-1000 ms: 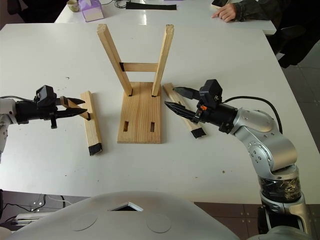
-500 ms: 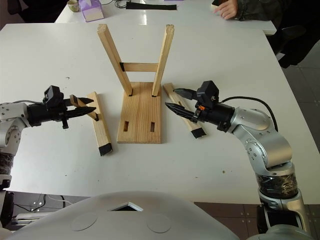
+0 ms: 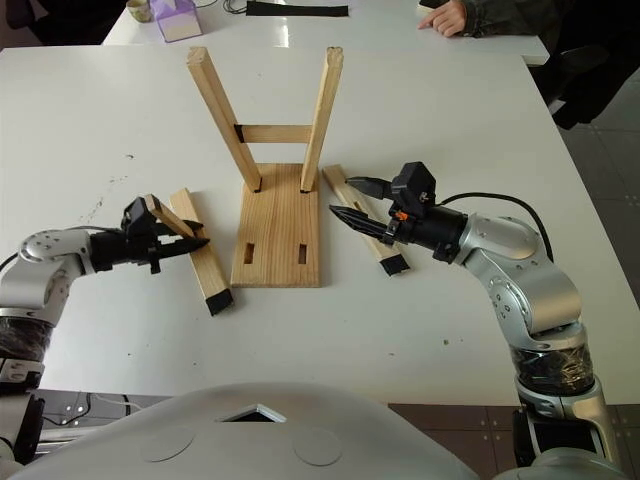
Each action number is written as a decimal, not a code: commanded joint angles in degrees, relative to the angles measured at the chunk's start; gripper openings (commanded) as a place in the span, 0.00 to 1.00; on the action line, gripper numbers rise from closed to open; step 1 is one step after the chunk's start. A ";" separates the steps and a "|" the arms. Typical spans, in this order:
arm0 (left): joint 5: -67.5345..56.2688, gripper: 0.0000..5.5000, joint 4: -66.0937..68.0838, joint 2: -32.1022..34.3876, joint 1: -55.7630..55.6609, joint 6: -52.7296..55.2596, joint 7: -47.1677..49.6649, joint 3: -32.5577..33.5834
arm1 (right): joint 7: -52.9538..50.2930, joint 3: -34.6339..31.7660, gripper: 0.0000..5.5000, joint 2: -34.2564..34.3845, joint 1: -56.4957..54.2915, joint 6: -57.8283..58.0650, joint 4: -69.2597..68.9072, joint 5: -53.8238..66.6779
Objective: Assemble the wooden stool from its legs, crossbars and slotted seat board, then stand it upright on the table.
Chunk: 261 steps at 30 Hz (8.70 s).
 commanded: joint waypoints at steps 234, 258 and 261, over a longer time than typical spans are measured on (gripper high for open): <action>-40.89 0.37 -47.72 -10.91 -9.51 24.36 21.37 5.65 | 10.52 -4.02 0.57 -4.10 -37.57 25.82 8.46 40.16; -32.98 0.62 -44.60 -8.09 -5.85 26.75 22.21 2.22 | 9.50 -7.30 0.37 -0.41 -37.93 21.45 9.76 31.97; -29.45 0.65 -43.22 -7.11 -3.13 25.17 22.11 3.37 | 9.43 -7.95 0.37 -1.53 -37.32 21.12 9.14 31.19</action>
